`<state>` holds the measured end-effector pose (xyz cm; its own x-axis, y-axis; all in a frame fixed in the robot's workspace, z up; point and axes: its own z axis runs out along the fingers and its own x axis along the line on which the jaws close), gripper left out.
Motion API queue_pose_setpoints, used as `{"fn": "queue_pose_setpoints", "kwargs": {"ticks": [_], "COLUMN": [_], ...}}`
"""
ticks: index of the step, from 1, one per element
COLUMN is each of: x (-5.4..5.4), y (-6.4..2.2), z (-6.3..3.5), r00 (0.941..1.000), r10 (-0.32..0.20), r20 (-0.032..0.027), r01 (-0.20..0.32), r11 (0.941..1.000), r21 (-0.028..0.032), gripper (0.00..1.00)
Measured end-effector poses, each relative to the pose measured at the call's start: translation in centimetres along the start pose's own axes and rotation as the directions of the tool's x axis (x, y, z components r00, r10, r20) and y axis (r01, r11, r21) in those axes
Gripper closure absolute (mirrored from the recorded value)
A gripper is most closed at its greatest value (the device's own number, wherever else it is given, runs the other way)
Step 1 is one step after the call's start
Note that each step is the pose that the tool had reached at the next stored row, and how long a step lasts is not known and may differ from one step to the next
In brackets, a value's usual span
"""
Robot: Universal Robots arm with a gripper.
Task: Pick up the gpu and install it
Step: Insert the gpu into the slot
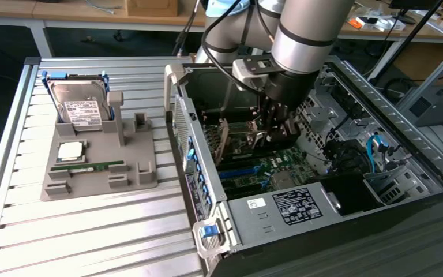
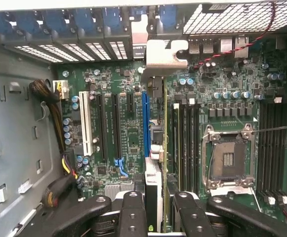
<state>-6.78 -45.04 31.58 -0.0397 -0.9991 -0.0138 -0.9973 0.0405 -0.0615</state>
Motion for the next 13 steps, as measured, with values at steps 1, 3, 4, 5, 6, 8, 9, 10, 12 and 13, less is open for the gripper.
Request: {"fn": "queue_pose_setpoints", "kwargs": {"ticks": [1, 3, 4, 5, 6, 8, 9, 10, 12, 13], "x": [0.00, 0.00, 0.01, 0.01, 0.01, 0.02, 0.02, 0.03, 0.04, 0.05], "y": [0.04, 0.07, 0.08, 0.10, 0.17, 0.28, 0.38, 0.46, 0.69, 0.84], "z": [0.12, 0.22, 0.31, 0.37, 0.45, 0.57, 0.65, 0.72, 0.88, 0.95], "r00": [1.0000, 1.0000, 1.0000, 1.0000, 1.0000, 1.0000, 1.0000, 1.0000, 1.0000, 1.0000], "r10": [0.000, 0.000, 0.000, 0.000, 0.000, 0.000, 0.000, 0.000, 0.000, 0.000], "r20": [0.0001, -0.0002, -0.0002, -0.0002, -0.0002, -0.0002, -0.0002, -0.0002, -0.0002, -0.0003], "r01": [0.000, 0.000, 0.000, 0.000, 0.000, 0.000, 0.000, 0.000, 0.000, 0.000], "r11": [1.0000, 1.0000, 1.0000, 1.0000, 1.0000, 1.0000, 1.0000, 1.0000, 1.0000, 1.0000], "r21": [0.0000, -0.0001, 0.0000, 0.0000, 0.0001, 0.0001, 0.0000, 0.0000, 0.0000, 0.0000], "gripper": [0.73, 0.73, 0.73, 0.73, 0.73, 0.73, 0.73, 0.73, 0.73, 0.73]}}
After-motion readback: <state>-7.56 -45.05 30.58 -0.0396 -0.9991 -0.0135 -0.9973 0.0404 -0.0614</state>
